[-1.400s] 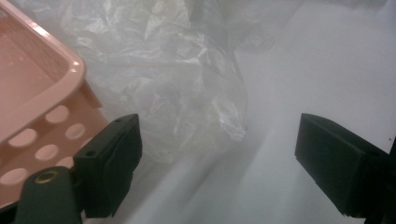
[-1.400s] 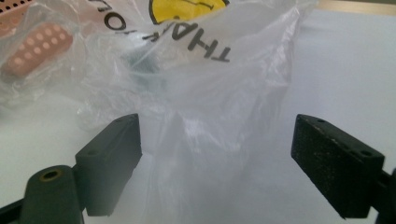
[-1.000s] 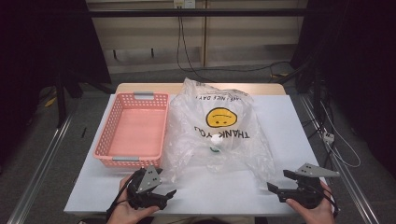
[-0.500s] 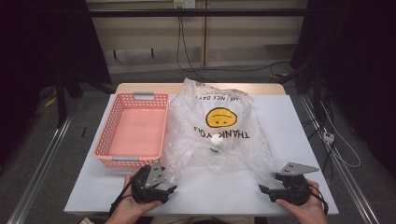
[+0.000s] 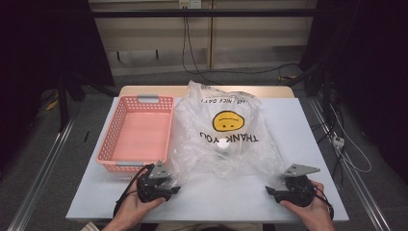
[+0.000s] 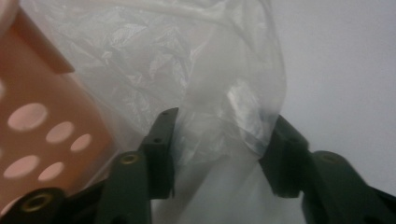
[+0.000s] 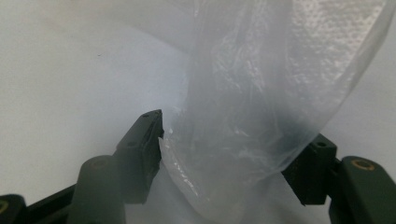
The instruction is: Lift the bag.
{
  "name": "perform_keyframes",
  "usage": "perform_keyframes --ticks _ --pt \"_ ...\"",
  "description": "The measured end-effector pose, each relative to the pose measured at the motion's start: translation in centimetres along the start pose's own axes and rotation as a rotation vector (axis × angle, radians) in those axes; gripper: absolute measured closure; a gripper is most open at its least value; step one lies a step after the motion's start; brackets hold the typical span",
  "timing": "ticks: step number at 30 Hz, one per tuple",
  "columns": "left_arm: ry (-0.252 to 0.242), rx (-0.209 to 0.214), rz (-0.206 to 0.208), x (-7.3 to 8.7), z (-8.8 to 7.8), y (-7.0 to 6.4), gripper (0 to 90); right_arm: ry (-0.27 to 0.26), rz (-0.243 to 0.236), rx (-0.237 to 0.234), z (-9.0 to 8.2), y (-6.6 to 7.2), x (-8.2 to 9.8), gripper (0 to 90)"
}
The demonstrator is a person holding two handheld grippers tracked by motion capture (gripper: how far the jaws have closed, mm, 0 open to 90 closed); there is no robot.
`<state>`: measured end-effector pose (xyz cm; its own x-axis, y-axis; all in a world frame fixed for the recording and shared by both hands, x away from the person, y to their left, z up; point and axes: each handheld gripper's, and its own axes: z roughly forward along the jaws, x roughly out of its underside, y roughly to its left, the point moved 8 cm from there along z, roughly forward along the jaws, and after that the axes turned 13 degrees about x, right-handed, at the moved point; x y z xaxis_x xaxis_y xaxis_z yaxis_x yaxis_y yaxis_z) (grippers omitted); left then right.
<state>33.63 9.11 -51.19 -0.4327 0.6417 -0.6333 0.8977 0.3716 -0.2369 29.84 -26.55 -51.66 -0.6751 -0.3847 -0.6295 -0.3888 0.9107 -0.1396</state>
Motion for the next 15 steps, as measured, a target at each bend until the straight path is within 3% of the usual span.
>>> perform_keyframes --ticks 2,3,4,5,9,10,12,14,15 --pt "0.005 0.011 -0.001 -0.1 0.0 -0.2 67.9 0.008 0.009 0.004 0.0 0.0 0.0 39.9" --pt "0.002 0.019 -0.002 -0.1 0.1 -0.3 78.4 0.02 0.016 0.017 0.0 -0.2 -0.1 45.8" --pt "0.001 0.027 -0.004 -0.1 0.1 -0.4 82.3 0.029 0.036 0.031 0.0 -0.4 -0.2 53.5" --pt "-0.002 0.036 -0.008 -0.1 0.1 -0.5 82.3 0.029 0.036 0.031 0.0 -0.4 -0.2 53.5" --pt "0.003 0.037 -0.007 -0.2 0.2 -0.7 89.3 0.041 0.057 0.059 0.1 -1.0 -0.4 69.9" --pt "-0.004 0.034 -0.009 -0.2 0.2 -0.8 89.8 0.039 0.055 0.039 0.1 -0.8 -0.5 89.6" --pt "-0.009 0.044 0.001 -0.3 0.1 -0.8 89.8 0.039 0.06 0.028 0.2 -0.7 -0.6 89.8" --pt "-0.046 0.056 -0.005 -0.7 -0.3 -1.2 90.0 0.026 0.114 -0.033 0.3 -0.7 -1.0 90.0" --pt "-0.064 0.059 0.001 -0.9 -0.4 -1.4 90.0 0.026 0.114 -0.033 0.3 -0.7 -1.0 90.0"
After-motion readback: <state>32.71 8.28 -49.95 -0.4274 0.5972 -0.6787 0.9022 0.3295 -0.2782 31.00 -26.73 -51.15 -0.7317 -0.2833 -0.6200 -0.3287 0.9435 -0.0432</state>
